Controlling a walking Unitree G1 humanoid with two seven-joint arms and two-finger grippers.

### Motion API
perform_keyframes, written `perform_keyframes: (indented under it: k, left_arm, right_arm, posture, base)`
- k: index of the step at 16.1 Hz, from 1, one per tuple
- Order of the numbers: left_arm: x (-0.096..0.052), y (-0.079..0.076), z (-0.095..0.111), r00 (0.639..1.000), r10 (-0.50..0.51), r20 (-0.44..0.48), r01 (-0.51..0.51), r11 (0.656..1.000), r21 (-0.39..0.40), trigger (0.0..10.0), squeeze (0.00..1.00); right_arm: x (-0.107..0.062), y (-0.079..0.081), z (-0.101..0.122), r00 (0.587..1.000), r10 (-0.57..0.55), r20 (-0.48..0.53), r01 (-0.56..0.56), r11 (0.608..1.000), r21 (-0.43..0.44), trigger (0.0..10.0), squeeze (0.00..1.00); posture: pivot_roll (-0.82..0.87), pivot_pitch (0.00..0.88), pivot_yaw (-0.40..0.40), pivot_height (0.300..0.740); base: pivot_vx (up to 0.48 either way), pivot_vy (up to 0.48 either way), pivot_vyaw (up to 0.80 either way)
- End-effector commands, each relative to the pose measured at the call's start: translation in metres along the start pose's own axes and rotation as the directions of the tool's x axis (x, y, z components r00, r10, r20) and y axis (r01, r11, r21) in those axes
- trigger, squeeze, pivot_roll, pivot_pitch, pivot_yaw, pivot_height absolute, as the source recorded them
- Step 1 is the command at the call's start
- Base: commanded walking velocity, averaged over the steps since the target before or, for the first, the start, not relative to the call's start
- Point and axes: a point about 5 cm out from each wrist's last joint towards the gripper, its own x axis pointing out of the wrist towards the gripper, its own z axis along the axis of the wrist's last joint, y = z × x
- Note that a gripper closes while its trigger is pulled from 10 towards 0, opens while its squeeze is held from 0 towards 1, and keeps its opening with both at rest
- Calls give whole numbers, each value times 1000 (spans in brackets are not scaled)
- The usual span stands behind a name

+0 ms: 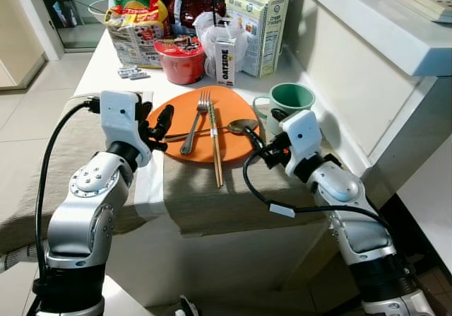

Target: Setting the table

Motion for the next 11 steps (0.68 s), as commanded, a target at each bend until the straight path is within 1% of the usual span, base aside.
perform_keyframes:
  k: [1, 2, 3, 4, 5, 6, 9, 10, 11]
  left_arm:
    - [-4, 0, 1, 1000, 2, -1, -2, 1000, 4, 10000, 1000]
    - [-9, 4, 1, 1000, 23, 7, -23, 1000, -17, 10000, 1000]
    - [-9, 4, 1, 1000, 23, 7, -23, 1000, -17, 10000, 1000]
    - [-22, 14, -6, 998, 62, -4, -62, 998, -22, 10000, 1000]
    - [-27, 15, -10, 998, 62, -23, -63, 998, -17, 10000, 1000]
    - [-28, 15, -11, 998, 57, -26, -57, 998, -16, 10000, 1000]
    - [-25, 8, -9, 999, 22, -33, -21, 1000, 23, 10000, 1000]
    - [-25, 7, -8, 999, 17, -29, -16, 999, 28, 10000, 1000]
    - [-25, 7, -4, 1000, 8, -19, -7, 999, 50, 10000, 1000]
  right_arm:
    - [2, 0, 0, 1000, 2, -4, -2, 1000, -1, 10000, 1000]
    - [2, 0, 0, 1000, 2, -5, -2, 1000, -4, 10000, 1000]
    - [2, 0, 0, 1000, 2, -5, -2, 1000, -4, 10000, 1000]
    - [1, -2, -1, 1000, 14, -13, -14, 1000, 2, 10000, 1000]
    - [1, -3, -2, 1000, 18, -15, -18, 1000, 3, 10000, 1000]
    - [1, -4, -2, 1000, 17, -16, -17, 1000, 4, 10000, 1000]
    - [6, -3, -2, 1000, 18, -10, -18, 1000, 7, 10000, 1000]
    - [6, -2, -1, 1000, 18, -11, -18, 1000, -12, 10000, 1000]
    - [7, 1, 3, 1000, 31, 3, -31, 999, -37, 10000, 0]
  posture:
    - [-30, 19, 28, 740]
    - [-33, 20, 31, 740]
    - [-33, 20, 31, 740]
    - [-31, 20, 31, 740]
    - [-30, 19, 30, 740]
    - [-30, 19, 30, 740]
    - [-16, 8, 28, 740]
    - [-16, 7, 29, 740]
    - [-18, 3, 33, 740]
  base:
    - [0, 0, 0]
    - [0, 0, 0]
    - [0, 0, 0]
    - [0, 0, 0]
    - [0, 0, 0]
    - [0, 0, 0]
    - [0, 0, 0]
    - [0, 0, 0]
    - [0, 0, 0]
